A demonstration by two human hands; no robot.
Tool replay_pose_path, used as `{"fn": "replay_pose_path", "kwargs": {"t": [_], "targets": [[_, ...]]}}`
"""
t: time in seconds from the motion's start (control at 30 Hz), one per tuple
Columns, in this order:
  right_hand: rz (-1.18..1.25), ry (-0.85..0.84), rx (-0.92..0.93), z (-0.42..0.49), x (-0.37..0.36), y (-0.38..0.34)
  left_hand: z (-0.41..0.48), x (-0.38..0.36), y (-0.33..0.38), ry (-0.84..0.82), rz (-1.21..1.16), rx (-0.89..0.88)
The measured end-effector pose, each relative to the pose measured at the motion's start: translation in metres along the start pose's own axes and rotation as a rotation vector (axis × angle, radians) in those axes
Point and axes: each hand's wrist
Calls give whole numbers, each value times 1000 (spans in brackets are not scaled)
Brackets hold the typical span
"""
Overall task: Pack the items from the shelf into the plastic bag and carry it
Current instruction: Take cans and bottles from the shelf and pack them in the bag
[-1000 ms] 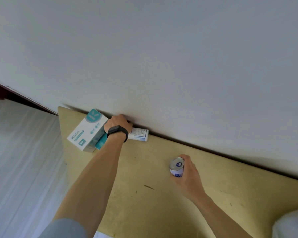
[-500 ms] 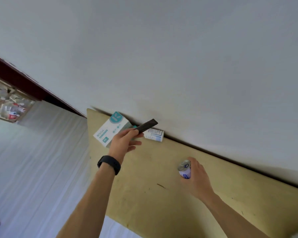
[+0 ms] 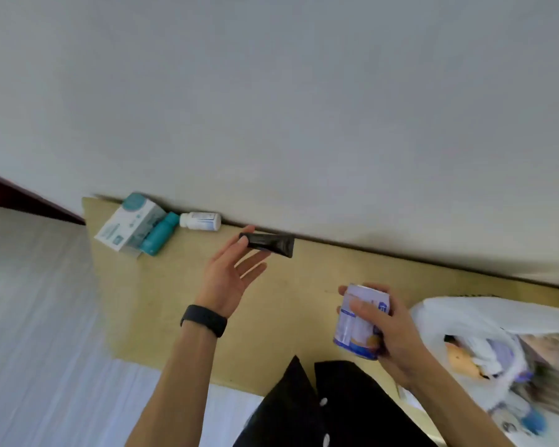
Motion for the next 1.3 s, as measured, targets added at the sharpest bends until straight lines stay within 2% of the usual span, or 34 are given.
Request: {"fn": "replay_pose_path", "kwargs": {"t": [0.13,0.27,0.4,0.47,0.57,0.7,0.77,0.8,0.87,1.0,1.07,1.17,1.23,1.3], "targets": [[444,-56,-54,-74,76,-8,-22,-78,-47,-164,6,143],[594,-58,-8,-126,147,11,-57,-169,-104,-378,362,193],[624,48,-24,-172,214,45,-97,-246,-166,-629,777,145],[662,123,-22,-192,241,65,-113,-276,-190,-732,953,87],[782,189,-2,-218,271,92,-130,-311,-218,-793,1220,-34],[873,222,31,-243,299,117,-142,-337,-244,-812,1760,-346],[884,234,46,-251,309,123,-152,-348,-245,-798,2087,-559],[868,244,61,-253,312,124,-157,-354,-245,-781,2176,-665],[851,271,86,-257,318,125,-168,-370,-245,-786,2140,-737],[853,358,112,-261,327,127,-165,-394,-276,-902,1827,-515],[827,370,120,-262,328,128,-153,-389,-307,-918,1845,-434],[811,393,124,-262,326,131,-136,-366,-351,-895,2004,-308],[821,415,135,-265,323,136,-130,-356,-370,-883,2000,-210],[862,431,125,-267,318,144,-126,-354,-381,-871,1939,-207]]}}
Point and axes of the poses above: each hand's wrist, its own z-axis towards the middle knuckle, its own x-axis out of the back of the hand, y = z × x, and after that the axes turned 5 degrees about -z, right-handed
